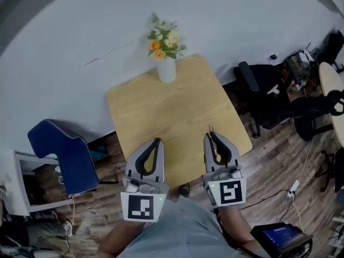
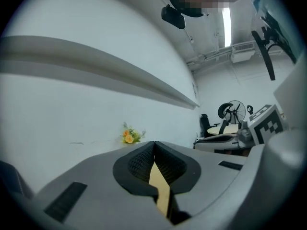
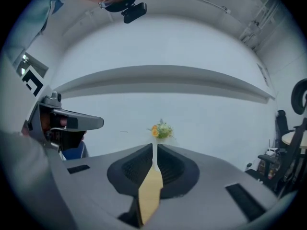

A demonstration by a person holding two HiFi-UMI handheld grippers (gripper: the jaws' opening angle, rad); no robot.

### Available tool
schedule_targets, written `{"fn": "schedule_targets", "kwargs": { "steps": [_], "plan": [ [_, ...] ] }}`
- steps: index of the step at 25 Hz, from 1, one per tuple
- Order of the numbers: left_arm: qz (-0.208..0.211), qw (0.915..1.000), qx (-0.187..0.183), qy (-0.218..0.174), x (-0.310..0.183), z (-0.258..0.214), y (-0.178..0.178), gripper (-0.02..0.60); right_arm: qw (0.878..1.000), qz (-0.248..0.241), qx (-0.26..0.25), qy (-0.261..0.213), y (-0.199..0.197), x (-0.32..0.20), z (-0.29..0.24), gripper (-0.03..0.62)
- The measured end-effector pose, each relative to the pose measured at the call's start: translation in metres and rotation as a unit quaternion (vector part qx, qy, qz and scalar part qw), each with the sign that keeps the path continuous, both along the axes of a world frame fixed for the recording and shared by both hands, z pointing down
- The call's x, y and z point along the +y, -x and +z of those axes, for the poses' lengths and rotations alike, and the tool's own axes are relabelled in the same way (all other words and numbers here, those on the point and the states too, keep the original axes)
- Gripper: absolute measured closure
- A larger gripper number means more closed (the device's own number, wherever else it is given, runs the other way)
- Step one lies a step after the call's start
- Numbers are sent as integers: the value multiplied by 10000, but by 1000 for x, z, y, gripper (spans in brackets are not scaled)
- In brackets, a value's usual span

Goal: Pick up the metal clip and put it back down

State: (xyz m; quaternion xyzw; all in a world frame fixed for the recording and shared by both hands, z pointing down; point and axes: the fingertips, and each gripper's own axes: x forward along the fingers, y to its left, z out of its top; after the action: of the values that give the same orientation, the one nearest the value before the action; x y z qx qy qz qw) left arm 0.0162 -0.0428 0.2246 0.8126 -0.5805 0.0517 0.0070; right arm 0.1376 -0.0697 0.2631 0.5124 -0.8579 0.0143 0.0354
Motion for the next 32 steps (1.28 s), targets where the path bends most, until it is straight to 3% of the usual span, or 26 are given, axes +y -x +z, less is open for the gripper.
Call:
{"fn": "schedule_targets", "kwargs": {
  "steps": [5,10,32],
  "plan": [
    [-537,9980,181,-279,6,-17,36,563,9986,-483,35,-192,47,5,-13,536],
    [-751,9966,170,-305,11,-17,54,563,9974,-682,150,-155,66,6,-13,537],
    [-582,9980,124,-201,15,-8,57,563,9972,-716,139,-146,77,14,-7,545]
  ]
}}
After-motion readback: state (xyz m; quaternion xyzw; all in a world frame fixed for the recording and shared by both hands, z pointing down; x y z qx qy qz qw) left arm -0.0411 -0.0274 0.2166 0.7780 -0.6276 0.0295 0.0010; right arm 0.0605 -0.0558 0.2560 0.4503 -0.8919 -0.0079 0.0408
